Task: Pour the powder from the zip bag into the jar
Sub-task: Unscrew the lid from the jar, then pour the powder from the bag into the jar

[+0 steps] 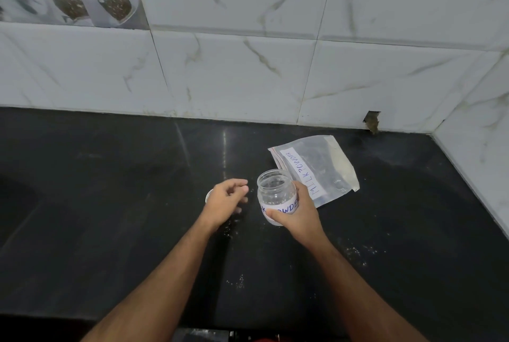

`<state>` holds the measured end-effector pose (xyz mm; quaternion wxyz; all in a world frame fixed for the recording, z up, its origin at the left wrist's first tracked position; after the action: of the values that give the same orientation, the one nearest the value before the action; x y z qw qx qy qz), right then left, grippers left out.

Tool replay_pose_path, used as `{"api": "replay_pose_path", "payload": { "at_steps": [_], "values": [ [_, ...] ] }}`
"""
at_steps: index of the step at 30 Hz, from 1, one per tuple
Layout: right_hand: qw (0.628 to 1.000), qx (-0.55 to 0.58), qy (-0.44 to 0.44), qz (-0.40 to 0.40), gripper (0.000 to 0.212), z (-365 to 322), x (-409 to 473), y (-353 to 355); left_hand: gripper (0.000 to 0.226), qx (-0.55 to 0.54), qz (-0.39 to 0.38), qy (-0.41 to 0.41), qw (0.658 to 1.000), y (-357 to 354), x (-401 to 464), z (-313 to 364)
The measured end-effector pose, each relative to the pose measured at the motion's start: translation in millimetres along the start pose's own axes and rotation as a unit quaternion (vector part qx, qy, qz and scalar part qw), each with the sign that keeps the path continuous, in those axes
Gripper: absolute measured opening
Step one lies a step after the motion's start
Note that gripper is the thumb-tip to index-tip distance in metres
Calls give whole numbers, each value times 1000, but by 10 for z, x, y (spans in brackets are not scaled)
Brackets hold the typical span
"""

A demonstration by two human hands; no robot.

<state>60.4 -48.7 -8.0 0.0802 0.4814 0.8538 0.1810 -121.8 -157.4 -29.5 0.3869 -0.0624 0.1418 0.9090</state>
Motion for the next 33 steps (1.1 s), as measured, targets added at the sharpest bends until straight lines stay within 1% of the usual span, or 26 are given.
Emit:
{"api": "replay_pose_path", "payload": {
  "at_steps": [3, 5, 8, 13, 16, 18, 20, 21, 23, 25, 27, 29, 30, 31, 33],
  "values": [
    [999, -9, 12, -32, 81, -21, 54, -210, 22, -28, -39, 0, 999, -83, -122, 12],
    [998, -8, 21, -52, 86, -16, 79, -344, 22, -34, -30, -2, 999, -37, -163, 22],
    [997, -19, 36, -69, 89, 14, 102, -479, 24, -18, -11, -17, 1000, 20, -203, 11],
    [996, -34, 45, -76, 89, 45, 142, -504, 29, -14, -11, -28, 999, -1, -217, -16],
    [993, -44, 47, -96, 91, 51, 123, -516, 33, -12, -13, -43, 999, -1, -230, -41],
    [991, -60, 42, -108, 92, 91, 112, -495, 34, -7, 19, -49, 999, 66, -216, -55],
    [989, -87, 19, -116, 96, 192, 122, -434, 32, -4, 80, -49, 996, 192, -176, -38],
    [987, -107, 3, -115, 93, 251, 132, -378, 30, 0, 106, -58, 993, 246, -164, 4],
    [985, -139, -18, -103, 79, 337, 152, -224, 27, 12, 143, -90, 985, 299, -156, 154],
    [987, -146, -5, -63, 61, 319, 198, -23, 24, 29, 165, -125, 978, 293, -146, 344],
    [985, -173, 13, -5, 41, 261, 308, 203, 23, 47, 172, -150, 973, 223, -112, 524],
    [971, -239, 13, 28, 25, 228, 489, 334, 22, 66, 159, -161, 972, 97, -56, 688],
    [961, -273, 10, 33, 21, 207, 590, 361, 23, 79, 149, -165, 972, 26, -25, 766],
    [952, -306, 7, 32, 23, 190, 685, 364, 24, 95, 140, -168, 971, -39, 4, 836],
    [929, -369, 7, 20, 37, 173, 843, 322, 25, 121, 133, -167, 969, -128, 59, 945]
  ]
}}
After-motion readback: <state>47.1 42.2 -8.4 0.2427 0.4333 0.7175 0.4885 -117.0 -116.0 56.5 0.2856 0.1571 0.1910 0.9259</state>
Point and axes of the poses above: each hand's wrist, its own x-axis towards the middle knuckle, its own y-axis out of the back of the hand, z = x × y, the point moved 10 cm from there along x, towards the middle knuckle, and after that the axes turned 5 degrees about z, right-handed, at the moved point
